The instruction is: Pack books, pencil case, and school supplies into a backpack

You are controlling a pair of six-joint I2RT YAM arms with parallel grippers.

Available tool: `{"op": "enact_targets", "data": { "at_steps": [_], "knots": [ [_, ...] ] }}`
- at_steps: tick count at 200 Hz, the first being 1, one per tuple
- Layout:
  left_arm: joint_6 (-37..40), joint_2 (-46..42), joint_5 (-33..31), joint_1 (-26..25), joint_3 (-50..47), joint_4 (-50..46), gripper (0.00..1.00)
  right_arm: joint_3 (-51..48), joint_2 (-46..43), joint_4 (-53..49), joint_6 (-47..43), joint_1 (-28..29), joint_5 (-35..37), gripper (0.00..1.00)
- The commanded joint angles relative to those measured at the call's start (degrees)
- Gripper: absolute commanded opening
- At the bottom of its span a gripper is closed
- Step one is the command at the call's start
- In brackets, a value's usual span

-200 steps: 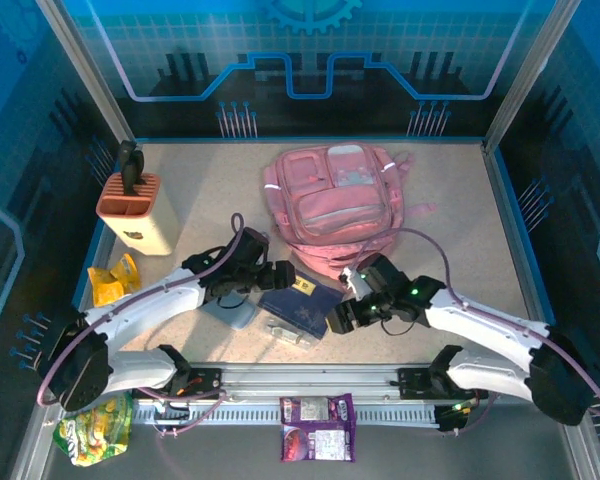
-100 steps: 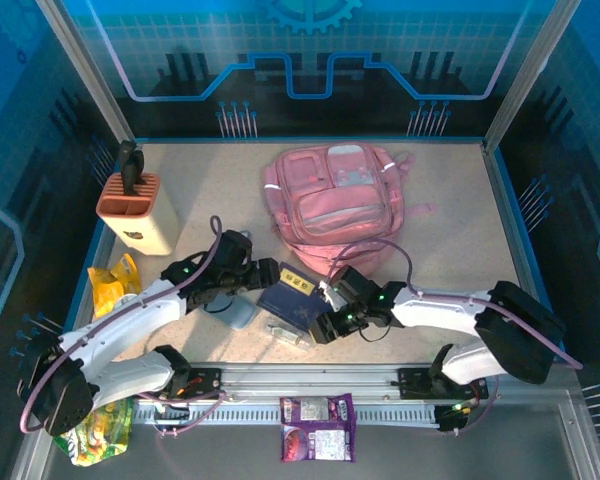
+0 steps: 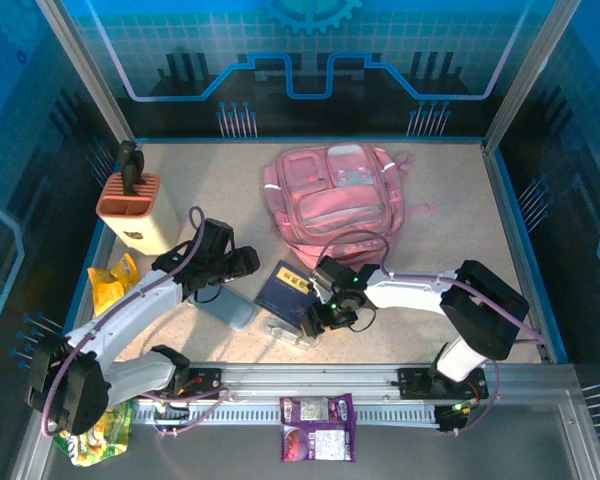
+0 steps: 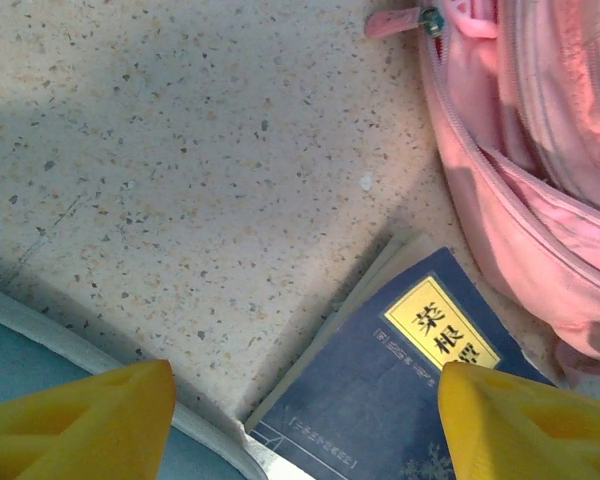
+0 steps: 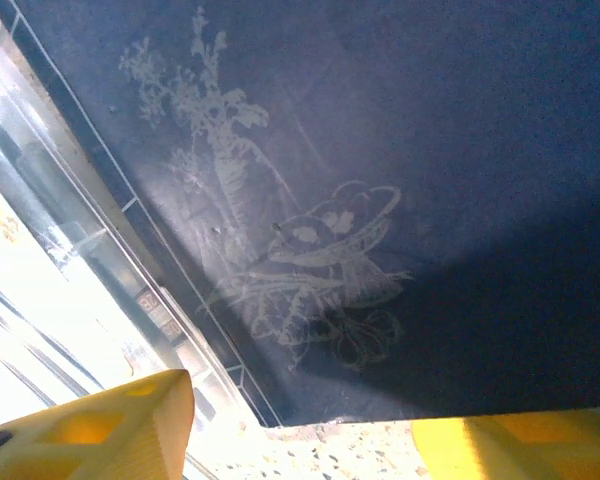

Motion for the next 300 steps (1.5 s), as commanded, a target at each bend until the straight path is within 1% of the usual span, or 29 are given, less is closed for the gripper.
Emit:
{"op": "enact_targets", "data": {
  "at_steps": [1,20,59,89,109,133,151,163,167,175,191,211,236,250,268,300],
  "knots": [
    [1.92,1.66,1.65,1.25,2.69,0.54,0.7,3.44,5.49,27.18,-1.79,1.47,0.76,0.63],
    [2.13,3.06,2.46,1.8,3.57,1.18,0.7,5.42,4.48,25.32,-2.05,1.31,1.36,0.64],
    [1.83,4.18,2.39,2.02,4.53,1.48,0.7,5.08,-0.27,21.26,-3.48,0.64,3.71,0.66],
    [0.09,4.16,3.01,2.07,4.7,2.55,0.7,1.84,-3.27,25.39,-1.84,-0.81,1.13,0.67],
    [-1.9,3.67,3.98,2.07,4.53,2.93,0.7,2.41,-3.79,22.77,-2.31,-1.27,1.31,0.67],
    [-6.79,2.27,4.33,1.93,2.81,4.06,0.7,1.17,-5.4,22.02,-2.73,-2.58,1.48,0.69],
    [-11.04,2.04,3.87,1.93,-0.02,6.38,0.7,2.94,-4.09,18.08,-2.93,-3.94,2.65,0.69],
    [-12.96,2.8,2.59,1.88,-0.86,5.78,0.7,3.43,-2.99,16.61,-3.01,-4.2,3.72,0.68],
    [-13.32,3.02,2.31,1.89,-1.08,5.56,0.7,5.36,-2.39,16.38,-3.16,-4.17,3.98,0.68],
    [-13.74,3.69,2.0,1.89,-1.36,5.4,0.7,6.04,-1.48,16.22,-3.33,-4.2,4.33,0.68],
    [-13.97,5.43,2.06,1.89,-1.7,6.76,0.7,7.79,0.69,16.38,-3.96,-4.4,4.6,0.68],
    [-13.86,9.15,3.47,1.89,-0.58,8.75,0.7,9.72,2.41,16.58,-5.42,-4.9,7.0,0.68],
    [-14.8,14.87,2.16,1.97,0.73,9.52,0.69,12.32,5.39,16.8,-5.9,-7.13,7.21,0.68],
    [-15.1,17.78,2.15,1.97,1.05,11.65,0.69,13.22,6.54,16.92,-6.86,-7.96,8.23,0.68],
    [-15.4,21.7,1.65,1.97,2.63,12.8,0.69,14.63,7.74,15.89,-8.01,-9.25,9.23,0.69],
    [-13.43,29.03,3.46,2.0,6.43,16.68,0.67,14.49,7.54,15.35,-9.23,-11.9,9.62,0.69]
  ]
}}
